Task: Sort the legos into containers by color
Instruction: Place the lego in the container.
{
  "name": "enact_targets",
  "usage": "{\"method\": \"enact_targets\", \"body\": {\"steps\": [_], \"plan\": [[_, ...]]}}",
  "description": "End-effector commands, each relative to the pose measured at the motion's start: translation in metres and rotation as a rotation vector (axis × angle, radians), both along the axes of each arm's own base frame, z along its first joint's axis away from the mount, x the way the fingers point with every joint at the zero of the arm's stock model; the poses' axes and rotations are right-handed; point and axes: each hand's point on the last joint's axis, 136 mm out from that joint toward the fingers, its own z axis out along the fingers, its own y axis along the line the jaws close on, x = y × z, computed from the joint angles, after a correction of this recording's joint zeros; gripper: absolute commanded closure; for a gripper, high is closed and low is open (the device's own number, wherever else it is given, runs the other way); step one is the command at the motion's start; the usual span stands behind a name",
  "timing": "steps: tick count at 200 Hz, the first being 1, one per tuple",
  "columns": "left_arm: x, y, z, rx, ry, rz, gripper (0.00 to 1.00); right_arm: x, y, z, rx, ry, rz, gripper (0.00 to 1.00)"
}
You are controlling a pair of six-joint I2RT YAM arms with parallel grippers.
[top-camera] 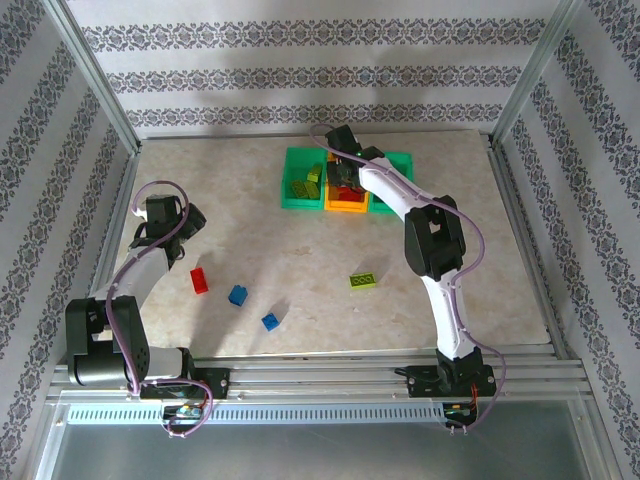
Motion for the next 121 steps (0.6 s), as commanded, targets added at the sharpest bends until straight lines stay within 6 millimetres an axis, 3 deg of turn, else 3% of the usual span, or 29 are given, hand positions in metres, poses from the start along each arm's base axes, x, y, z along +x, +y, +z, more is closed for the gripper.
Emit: {"method": "enact_targets", "body": {"steps": [1, 66, 121], "plan": [[0.005, 0.005, 0.003, 0.003, -0.02, 0.006, 0.0, 0.004, 0.001, 0.0, 0.02, 0.01, -0.001, 0.52], [0.007, 0.005, 0.008, 0.013, -0.022, 0.0, 0.0, -0.003, 0.004, 0.025, 0.03, -0.021, 0.016, 0.52], [0.005, 0.005, 0.009, 0.015, -0.024, -0.003, 0.0, -0.033, 0.013, 0.055, -0.008, -0.068, 0.052, 0.48]]}}
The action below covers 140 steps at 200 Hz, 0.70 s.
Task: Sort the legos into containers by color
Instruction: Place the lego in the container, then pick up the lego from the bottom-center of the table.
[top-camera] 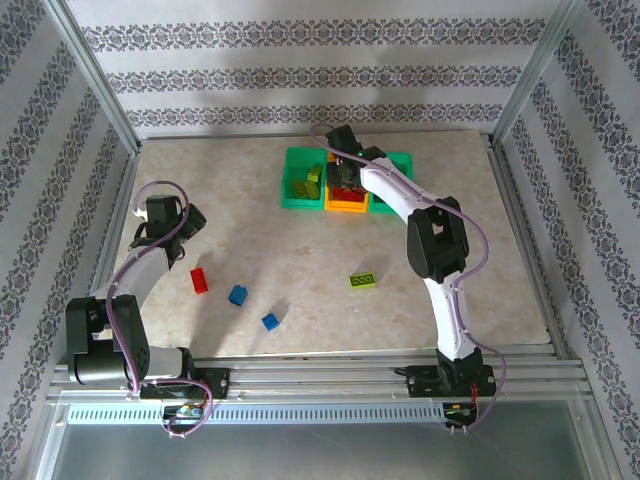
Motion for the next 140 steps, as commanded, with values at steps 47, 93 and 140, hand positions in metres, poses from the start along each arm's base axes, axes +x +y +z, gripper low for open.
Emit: {"method": "enact_targets", "body": {"steps": [47, 93, 140], "plan": [[0.004, 0.004, 0.009, 0.006, -0.028, -0.008, 0.0, -0.064, 0.021, 0.053, -0.056, -0.088, 0.067, 0.43], [0.003, 0.001, 0.013, -0.002, -0.044, -0.019, 0.0, -0.126, 0.045, 0.042, -0.083, -0.056, 0.159, 0.39], [0.005, -0.002, 0.019, -0.018, -0.071, -0.023, 0.0, -0.19, 0.073, 0.029, -0.077, -0.013, 0.249, 0.37]]}}
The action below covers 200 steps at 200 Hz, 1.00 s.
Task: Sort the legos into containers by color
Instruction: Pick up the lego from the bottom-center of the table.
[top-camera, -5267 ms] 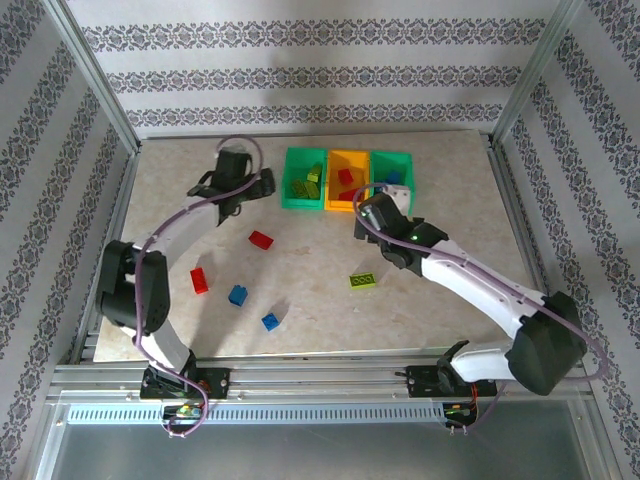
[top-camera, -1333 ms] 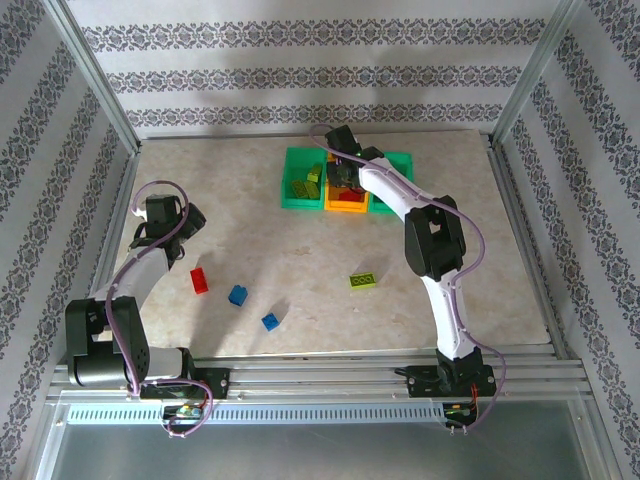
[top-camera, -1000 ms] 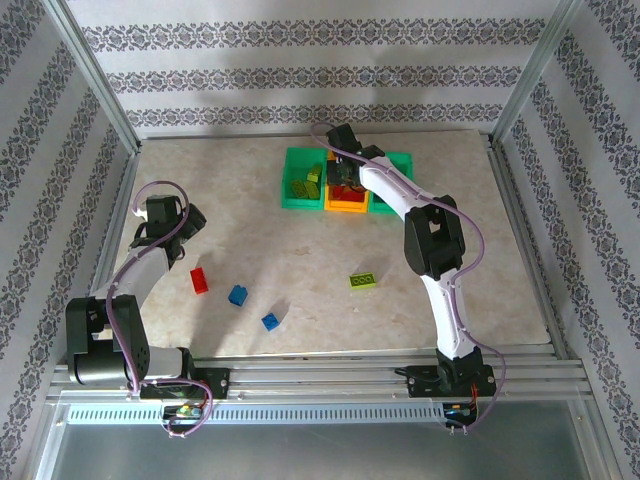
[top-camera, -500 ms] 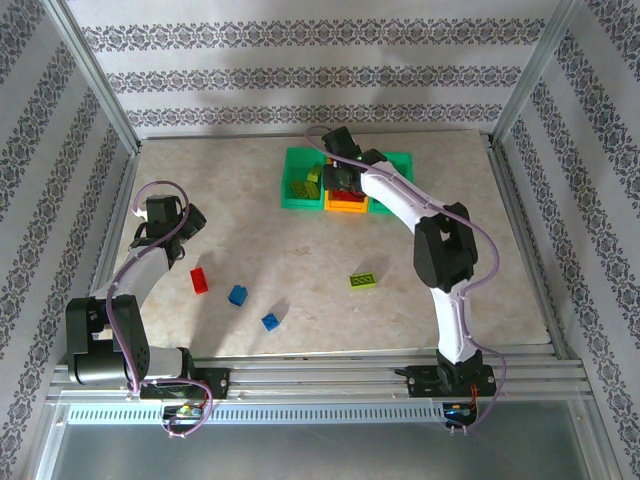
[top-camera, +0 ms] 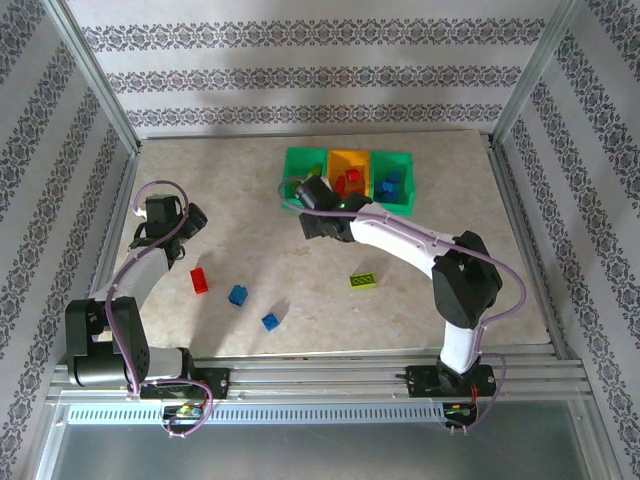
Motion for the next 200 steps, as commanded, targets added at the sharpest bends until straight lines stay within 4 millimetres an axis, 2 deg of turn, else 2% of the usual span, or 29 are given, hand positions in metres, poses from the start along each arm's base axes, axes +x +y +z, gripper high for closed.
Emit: {"method": "enact_targets", "body": {"steps": [1, 27, 76, 130, 200], "plan": [[0.004, 0.003, 0.016, 0.001, -0.057, -0.002, 0.0, -0.027, 0.007, 0.008, 0.022, -0.004, 0.006, 0.37], [0.003, 0.003, 0.017, 0.0, -0.062, -0.003, 0.0, -0.06, 0.022, 0.001, 0.004, 0.029, 0.07, 0.37], [0.002, 0.002, 0.017, -0.006, -0.063, -0.001, 0.0, -0.103, 0.041, 0.0, -0.011, 0.065, 0.182, 0.36], [0.003, 0.001, 0.015, -0.018, -0.061, -0.001, 0.0, -0.139, 0.061, -0.016, -0.022, 0.123, 0.271, 0.36], [0.003, 0.001, 0.01, -0.019, -0.051, 0.003, 0.0, -0.178, 0.104, -0.044, -0.004, 0.25, 0.383, 0.37]]}}
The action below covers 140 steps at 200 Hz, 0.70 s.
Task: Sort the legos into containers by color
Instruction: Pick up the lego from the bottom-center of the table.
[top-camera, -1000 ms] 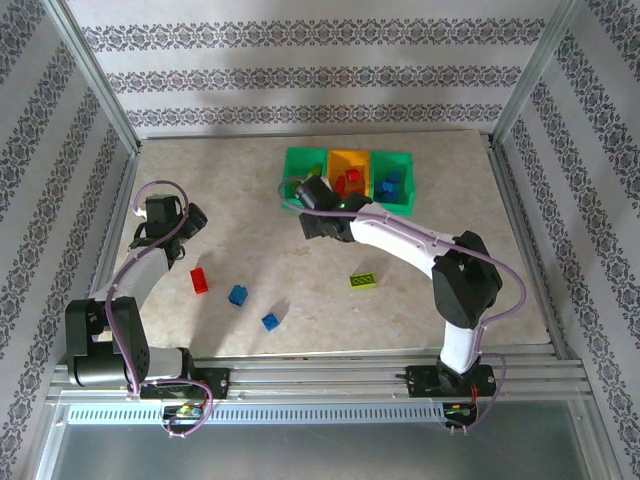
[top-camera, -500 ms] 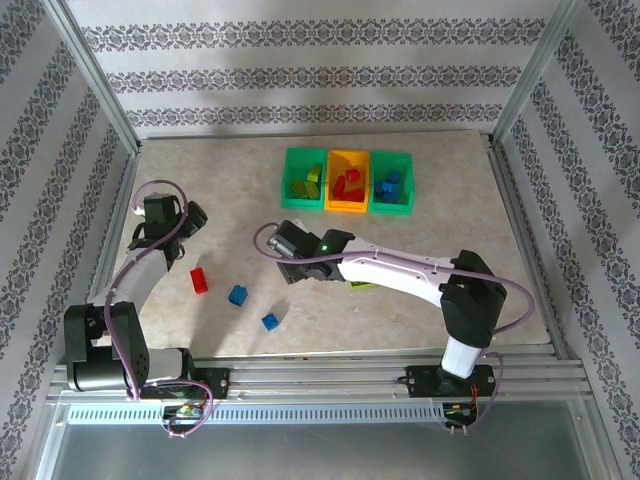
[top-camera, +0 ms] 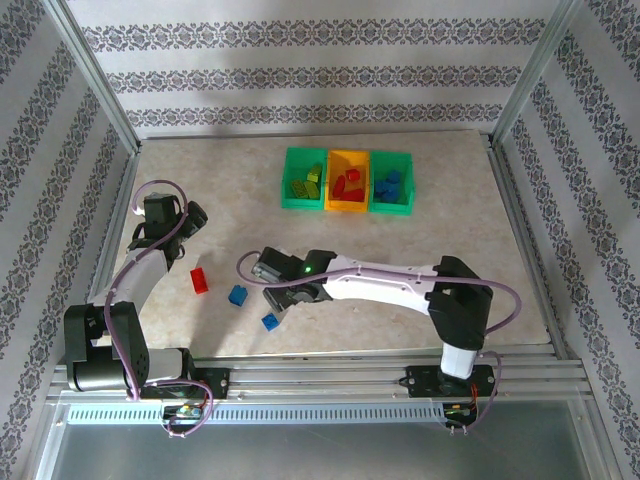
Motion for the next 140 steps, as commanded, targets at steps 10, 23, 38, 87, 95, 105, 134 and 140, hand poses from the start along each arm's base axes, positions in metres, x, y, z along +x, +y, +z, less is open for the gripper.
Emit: {"method": "enact_targets", "body": {"steps": [10, 23, 38, 87, 95, 105, 134, 140], "plan": [[0.003, 0.006, 0.002, -0.005, -0.025, 0.02, 0.0, -0.018, 0.02, -0.01, -0.006, 0.064, 0.048, 0.37], [0.003, 0.006, 0.001, -0.004, -0.022, 0.019, 0.0, -0.022, 0.024, -0.014, -0.013, 0.077, 0.06, 0.37], [0.003, 0.006, 0.001, -0.003, -0.02, 0.02, 0.0, -0.027, 0.03, -0.018, -0.003, 0.102, 0.076, 0.37], [0.003, 0.006, -0.003, -0.006, -0.015, 0.022, 0.0, -0.044, 0.042, -0.038, -0.008, 0.219, 0.074, 0.39], [0.003, 0.006, -0.003, -0.004, -0.013, 0.024, 0.0, -0.047, 0.042, -0.042, -0.015, 0.241, 0.073, 0.39], [0.002, 0.007, -0.005, -0.003, -0.009, 0.025, 0.0, -0.05, 0.044, -0.047, -0.023, 0.261, 0.071, 0.4], [0.003, 0.007, -0.004, -0.001, -0.01, 0.026, 0.0, -0.054, 0.044, -0.057, -0.049, 0.289, 0.066, 0.41], [0.004, 0.007, -0.004, -0.002, -0.01, 0.025, 0.0, -0.054, 0.044, -0.059, -0.055, 0.292, 0.066, 0.41]]}}
